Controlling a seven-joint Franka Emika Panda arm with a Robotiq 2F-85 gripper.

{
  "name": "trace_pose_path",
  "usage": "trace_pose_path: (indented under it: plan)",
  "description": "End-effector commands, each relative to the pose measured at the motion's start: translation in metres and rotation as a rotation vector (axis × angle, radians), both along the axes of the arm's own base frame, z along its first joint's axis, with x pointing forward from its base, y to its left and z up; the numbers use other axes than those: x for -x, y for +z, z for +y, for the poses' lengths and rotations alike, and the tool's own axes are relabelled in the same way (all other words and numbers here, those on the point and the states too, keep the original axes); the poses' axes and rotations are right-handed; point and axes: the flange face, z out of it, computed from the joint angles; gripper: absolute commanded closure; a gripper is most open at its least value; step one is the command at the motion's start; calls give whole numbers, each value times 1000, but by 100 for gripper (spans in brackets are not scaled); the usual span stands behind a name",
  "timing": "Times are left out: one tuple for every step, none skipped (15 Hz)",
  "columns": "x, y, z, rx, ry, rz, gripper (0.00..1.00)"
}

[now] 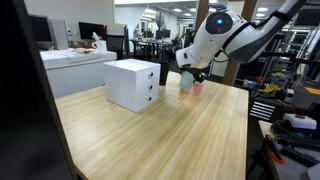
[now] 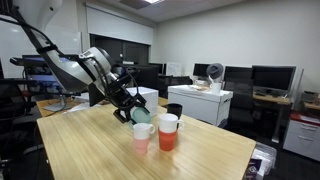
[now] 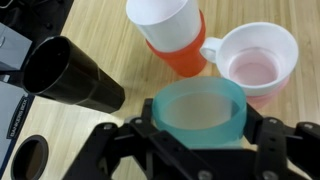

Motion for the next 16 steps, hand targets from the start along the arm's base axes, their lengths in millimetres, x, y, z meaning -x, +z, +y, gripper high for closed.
trace_pose_path:
  plan:
    - [8, -3, 6, 72, 41, -15, 45]
    - [9, -4, 9, 87, 54, -17, 45]
    - [10, -6, 11, 99, 64, -19, 45]
    - [11, -7, 13, 109, 73, -21, 45]
    - [12, -9, 16, 122, 81, -21, 45]
    - [14, -12, 18, 135, 86, -23, 45]
    - [15, -14, 21, 146, 86, -25, 45]
    - [16, -16, 24, 156, 86, -29, 45]
    - [18, -18, 27, 171, 86, -38, 45]
    - [20, -21, 31, 184, 84, -53, 45]
    - [21, -23, 34, 196, 88, -75, 45]
    - [23, -25, 38, 208, 91, -93, 45]
    - [25, -27, 41, 216, 94, -109, 45]
    - [27, -30, 44, 225, 97, -126, 45]
    - [28, -32, 46, 235, 101, -135, 45]
    - [30, -34, 47, 250, 103, -144, 45]
